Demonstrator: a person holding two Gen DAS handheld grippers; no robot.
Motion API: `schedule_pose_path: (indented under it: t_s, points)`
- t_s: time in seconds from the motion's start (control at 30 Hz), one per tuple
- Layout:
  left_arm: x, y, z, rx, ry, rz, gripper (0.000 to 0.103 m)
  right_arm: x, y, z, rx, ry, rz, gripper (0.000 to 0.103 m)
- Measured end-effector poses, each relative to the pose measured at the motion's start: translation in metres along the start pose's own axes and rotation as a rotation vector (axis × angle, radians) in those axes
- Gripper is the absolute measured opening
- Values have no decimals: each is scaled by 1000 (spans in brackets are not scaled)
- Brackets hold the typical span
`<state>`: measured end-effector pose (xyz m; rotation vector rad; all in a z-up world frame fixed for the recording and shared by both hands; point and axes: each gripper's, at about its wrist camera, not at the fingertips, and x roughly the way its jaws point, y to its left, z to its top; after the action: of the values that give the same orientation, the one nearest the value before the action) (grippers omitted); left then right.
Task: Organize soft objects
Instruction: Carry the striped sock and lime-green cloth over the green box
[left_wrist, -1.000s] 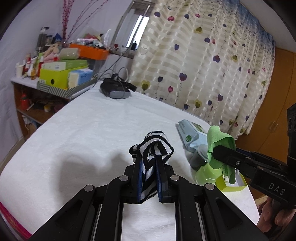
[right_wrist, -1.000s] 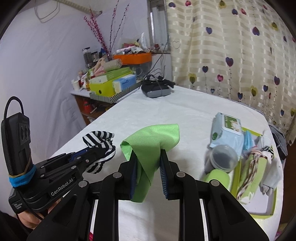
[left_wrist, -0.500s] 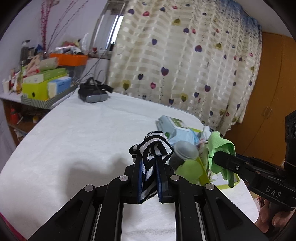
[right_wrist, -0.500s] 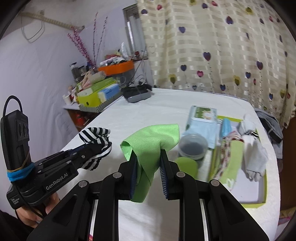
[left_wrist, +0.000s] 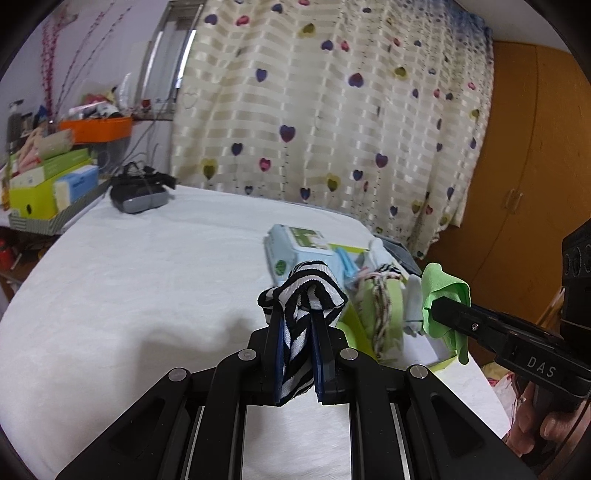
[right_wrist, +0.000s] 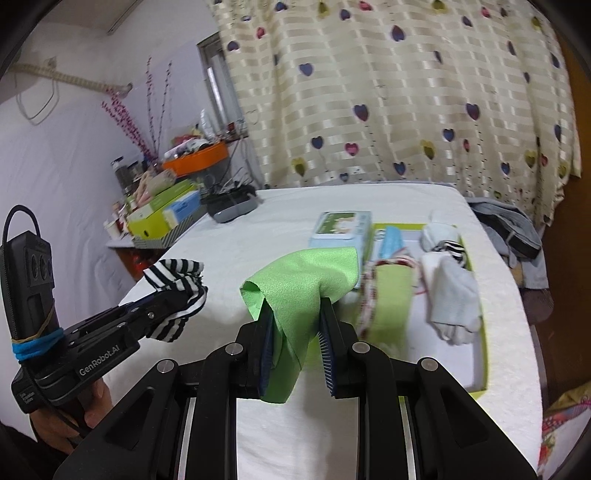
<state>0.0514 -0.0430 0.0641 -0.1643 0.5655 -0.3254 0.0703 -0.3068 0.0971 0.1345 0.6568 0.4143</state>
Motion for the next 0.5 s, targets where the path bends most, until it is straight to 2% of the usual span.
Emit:
schedule_pose_path:
  t_s: [0.3,0.5]
  points:
    - [26,-38,2,49,30,-58,12,-7,-52,0,76,-10,-48,23]
    - [52,-71,-4,94,84,-133,12,-5,-81,-6,109,7,-82,23]
